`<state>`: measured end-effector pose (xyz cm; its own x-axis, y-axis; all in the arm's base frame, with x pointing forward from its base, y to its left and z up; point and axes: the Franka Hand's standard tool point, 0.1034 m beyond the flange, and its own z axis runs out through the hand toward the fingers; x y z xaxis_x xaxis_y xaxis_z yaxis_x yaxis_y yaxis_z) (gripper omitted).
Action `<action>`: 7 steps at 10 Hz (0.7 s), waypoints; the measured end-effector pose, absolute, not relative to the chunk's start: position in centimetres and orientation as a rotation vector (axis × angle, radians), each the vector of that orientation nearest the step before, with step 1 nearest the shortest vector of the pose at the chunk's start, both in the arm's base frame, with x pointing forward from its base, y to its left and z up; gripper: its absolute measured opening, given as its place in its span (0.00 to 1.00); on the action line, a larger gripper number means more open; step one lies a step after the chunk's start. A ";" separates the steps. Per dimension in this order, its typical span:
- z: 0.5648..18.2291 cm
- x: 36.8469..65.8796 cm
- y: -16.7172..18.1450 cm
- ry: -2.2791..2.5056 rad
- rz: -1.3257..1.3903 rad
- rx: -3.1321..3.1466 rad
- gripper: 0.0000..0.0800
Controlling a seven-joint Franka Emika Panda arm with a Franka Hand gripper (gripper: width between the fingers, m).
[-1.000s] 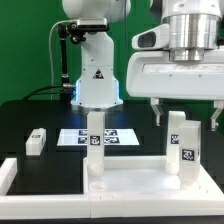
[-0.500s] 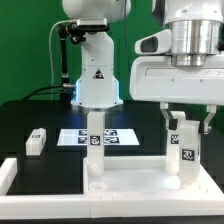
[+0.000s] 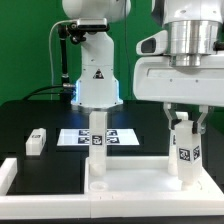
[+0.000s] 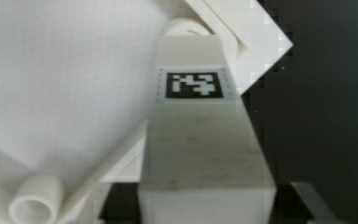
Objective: Assemble desk
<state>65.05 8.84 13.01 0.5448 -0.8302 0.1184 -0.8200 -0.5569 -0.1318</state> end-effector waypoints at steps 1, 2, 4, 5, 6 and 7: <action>13.0 64.9 9.1 1.644 -0.249 -2.584 0.36; 13.0 64.7 9.3 1.841 -0.234 -2.440 0.36; 12.9 64.5 9.7 2.112 -0.233 -2.176 0.37; 12.9 64.6 10.2 2.231 -0.235 -2.026 0.37; 12.9 64.6 10.2 2.231 -0.235 -2.026 0.37; 12.9 64.6 10.2 2.231 -0.235 -2.026 0.37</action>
Offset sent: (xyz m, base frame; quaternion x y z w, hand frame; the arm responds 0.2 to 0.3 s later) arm -0.0032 0.0310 -0.0222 0.0505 -0.0408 0.3379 0.9390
